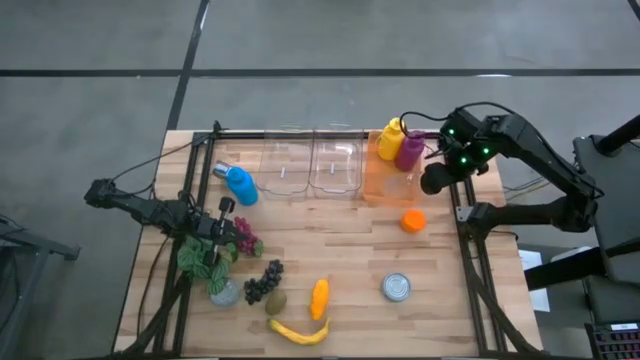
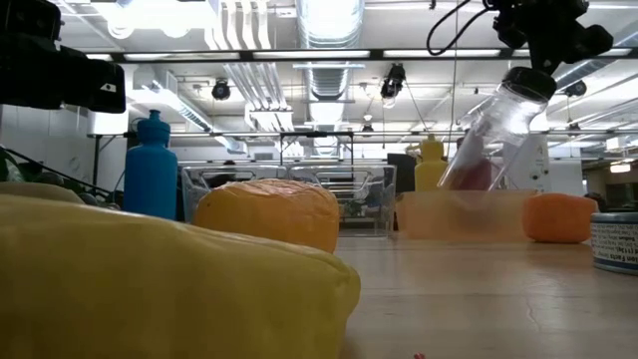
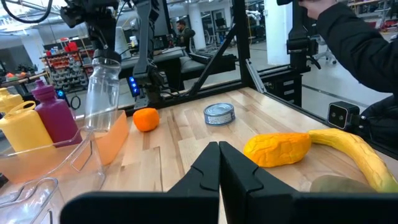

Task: Pick & Place Food Item
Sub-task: Put the transparent water bottle into the orange bin

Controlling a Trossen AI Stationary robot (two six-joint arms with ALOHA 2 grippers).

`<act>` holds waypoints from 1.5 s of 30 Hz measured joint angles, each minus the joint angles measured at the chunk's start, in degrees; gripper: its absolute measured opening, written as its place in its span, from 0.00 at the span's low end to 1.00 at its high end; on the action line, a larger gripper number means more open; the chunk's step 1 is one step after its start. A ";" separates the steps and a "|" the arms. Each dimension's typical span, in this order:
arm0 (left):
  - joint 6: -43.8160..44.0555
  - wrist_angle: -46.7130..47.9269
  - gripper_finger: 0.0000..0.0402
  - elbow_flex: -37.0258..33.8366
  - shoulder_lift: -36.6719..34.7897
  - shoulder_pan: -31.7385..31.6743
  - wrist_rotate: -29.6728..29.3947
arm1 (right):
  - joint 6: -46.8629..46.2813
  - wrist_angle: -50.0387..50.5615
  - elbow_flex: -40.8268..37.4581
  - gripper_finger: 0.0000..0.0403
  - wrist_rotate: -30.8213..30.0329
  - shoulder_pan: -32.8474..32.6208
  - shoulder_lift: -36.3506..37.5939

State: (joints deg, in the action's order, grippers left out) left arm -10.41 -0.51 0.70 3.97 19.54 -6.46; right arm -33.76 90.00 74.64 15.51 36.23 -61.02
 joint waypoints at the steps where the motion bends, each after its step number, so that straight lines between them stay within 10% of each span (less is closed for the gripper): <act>1: -0.01 0.00 0.00 0.00 0.00 -0.01 0.00 | -0.31 0.02 -0.21 0.17 0.00 0.00 0.35; 45: 0.00 0.00 0.00 0.01 0.00 -0.02 -0.02 | 11.33 0.07 18.25 0.17 1.31 0.02 -26.52</act>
State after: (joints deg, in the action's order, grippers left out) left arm -10.41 -0.51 0.71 3.97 19.53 -6.48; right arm -22.42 90.06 92.89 16.82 36.25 -87.54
